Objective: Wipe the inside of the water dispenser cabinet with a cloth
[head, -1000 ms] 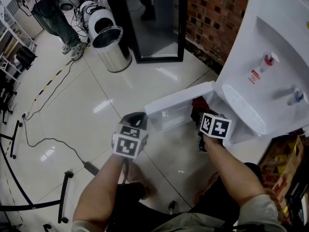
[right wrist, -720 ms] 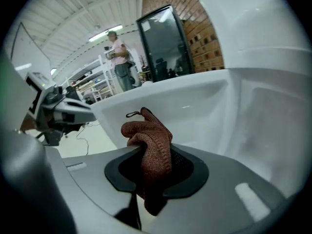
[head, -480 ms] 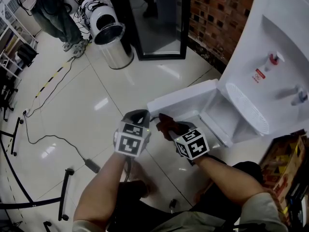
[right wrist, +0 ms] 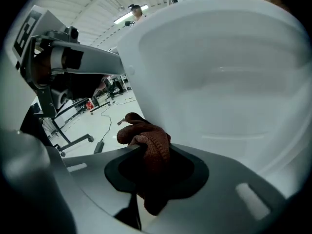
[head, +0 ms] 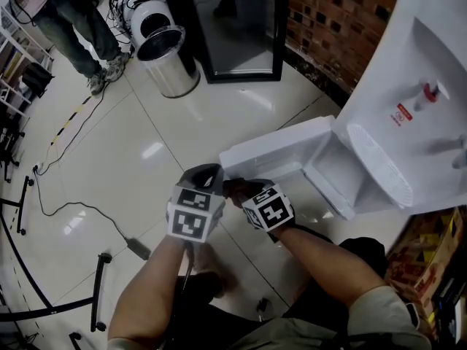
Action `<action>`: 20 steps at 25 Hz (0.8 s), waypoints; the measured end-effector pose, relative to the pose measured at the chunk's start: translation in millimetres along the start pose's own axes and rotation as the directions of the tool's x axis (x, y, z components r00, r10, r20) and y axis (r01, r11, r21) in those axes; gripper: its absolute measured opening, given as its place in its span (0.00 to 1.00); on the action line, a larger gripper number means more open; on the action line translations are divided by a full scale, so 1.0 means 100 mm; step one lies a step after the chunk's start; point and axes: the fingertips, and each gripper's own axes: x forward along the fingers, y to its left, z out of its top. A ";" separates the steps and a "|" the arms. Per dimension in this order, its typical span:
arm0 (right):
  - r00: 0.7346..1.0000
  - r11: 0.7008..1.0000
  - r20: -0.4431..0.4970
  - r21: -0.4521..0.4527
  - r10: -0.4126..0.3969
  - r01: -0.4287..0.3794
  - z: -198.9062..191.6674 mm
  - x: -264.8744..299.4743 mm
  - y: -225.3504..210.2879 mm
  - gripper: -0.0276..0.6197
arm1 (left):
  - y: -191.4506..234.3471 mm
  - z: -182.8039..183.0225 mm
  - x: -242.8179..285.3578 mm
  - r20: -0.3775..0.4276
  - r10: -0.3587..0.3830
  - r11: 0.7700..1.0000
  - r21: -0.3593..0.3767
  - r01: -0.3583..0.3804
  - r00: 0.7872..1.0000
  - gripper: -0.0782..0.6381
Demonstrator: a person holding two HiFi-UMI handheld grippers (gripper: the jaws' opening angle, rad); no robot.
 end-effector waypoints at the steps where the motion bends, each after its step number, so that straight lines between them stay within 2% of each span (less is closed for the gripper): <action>1: 1.000 1.000 -0.006 0.001 0.000 0.000 -0.01 0.03 -0.02 0.22 | 0.01 0.00 0.00 0.000 0.001 1.000 0.000 -0.001 1.000 0.11; 6: 1.000 1.000 -0.019 0.013 -0.003 0.003 0.00 0.11 -0.10 0.22 | 0.04 0.02 0.03 0.001 0.011 1.000 0.003 -0.011 1.000 0.11; 10: 0.999 0.998 -0.007 0.046 -0.045 0.045 0.04 0.09 -0.27 0.22 | 0.05 0.05 0.03 0.007 0.008 1.000 -0.005 -0.008 1.000 0.11; 15: 0.992 0.986 0.021 0.117 -0.121 0.118 0.11 0.06 -0.60 0.22 | 0.03 0.07 0.05 0.008 0.006 1.000 0.012 -0.006 1.000 0.11; 20: 0.985 0.964 0.048 0.218 -0.165 0.150 0.16 0.07 -0.80 0.22 | 0.06 0.08 0.07 0.010 0.018 1.000 -0.003 -0.018 1.000 0.11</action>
